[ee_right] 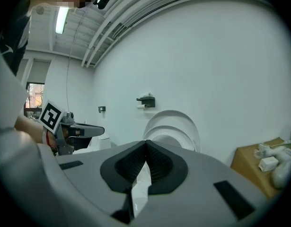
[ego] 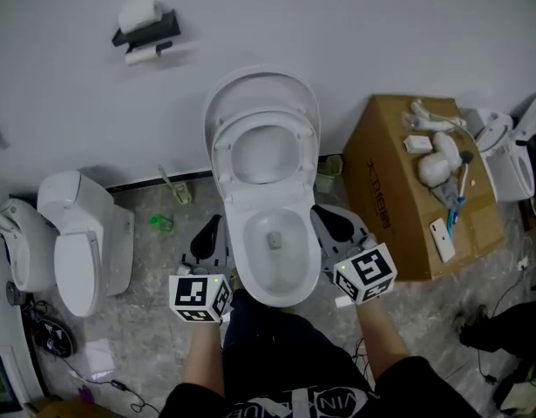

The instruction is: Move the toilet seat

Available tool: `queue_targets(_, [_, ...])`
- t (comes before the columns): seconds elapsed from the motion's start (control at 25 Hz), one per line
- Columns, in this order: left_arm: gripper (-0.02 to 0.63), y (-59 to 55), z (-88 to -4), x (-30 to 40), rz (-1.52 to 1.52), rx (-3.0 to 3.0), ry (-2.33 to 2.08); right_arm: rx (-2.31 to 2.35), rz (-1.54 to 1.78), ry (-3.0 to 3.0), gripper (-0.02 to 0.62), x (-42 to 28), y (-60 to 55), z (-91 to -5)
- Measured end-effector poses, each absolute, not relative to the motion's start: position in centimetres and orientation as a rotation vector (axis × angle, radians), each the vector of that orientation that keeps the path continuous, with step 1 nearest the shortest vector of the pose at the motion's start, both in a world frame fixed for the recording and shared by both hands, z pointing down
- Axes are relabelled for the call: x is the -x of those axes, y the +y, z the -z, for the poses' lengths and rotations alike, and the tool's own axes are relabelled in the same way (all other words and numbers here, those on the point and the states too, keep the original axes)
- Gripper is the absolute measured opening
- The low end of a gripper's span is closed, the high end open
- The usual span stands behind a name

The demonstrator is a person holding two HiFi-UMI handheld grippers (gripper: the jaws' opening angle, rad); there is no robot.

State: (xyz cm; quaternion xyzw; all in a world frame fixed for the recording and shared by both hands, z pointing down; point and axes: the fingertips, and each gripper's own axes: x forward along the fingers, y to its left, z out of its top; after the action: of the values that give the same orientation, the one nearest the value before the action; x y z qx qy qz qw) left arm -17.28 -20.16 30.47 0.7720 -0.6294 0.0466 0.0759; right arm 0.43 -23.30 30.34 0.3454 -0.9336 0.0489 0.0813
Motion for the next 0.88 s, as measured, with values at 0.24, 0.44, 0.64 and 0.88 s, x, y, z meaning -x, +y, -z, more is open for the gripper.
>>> queue_targets(0.24, [0.014, -17.6, -30.3, 16.1, -0.141, -2.322, -1.890, -1.006, -0.108, -2.792, 0.009, -0.9, -20.5, -30.2])
queue_targets(0.44, [0.011, -15.8, -30.1, 16.2, -0.151, -2.326, -1.910, -1.004, -0.084, -2.804, 0.009, -0.6, -18.9, -29.9])
queue_targets(0.64, [0.011, -13.6, -29.9, 16.3, -0.156, -2.322, -1.919, -1.032, -0.100, -2.799, 0.009, -0.8, -16.6, -30.0])
queue_targets(0.88, [0.011, -10.2, -29.9, 16.2, -0.154, -2.316, -1.920, -1.067, -0.135, -2.792, 0.009, -1.2, -13.1, -30.1])
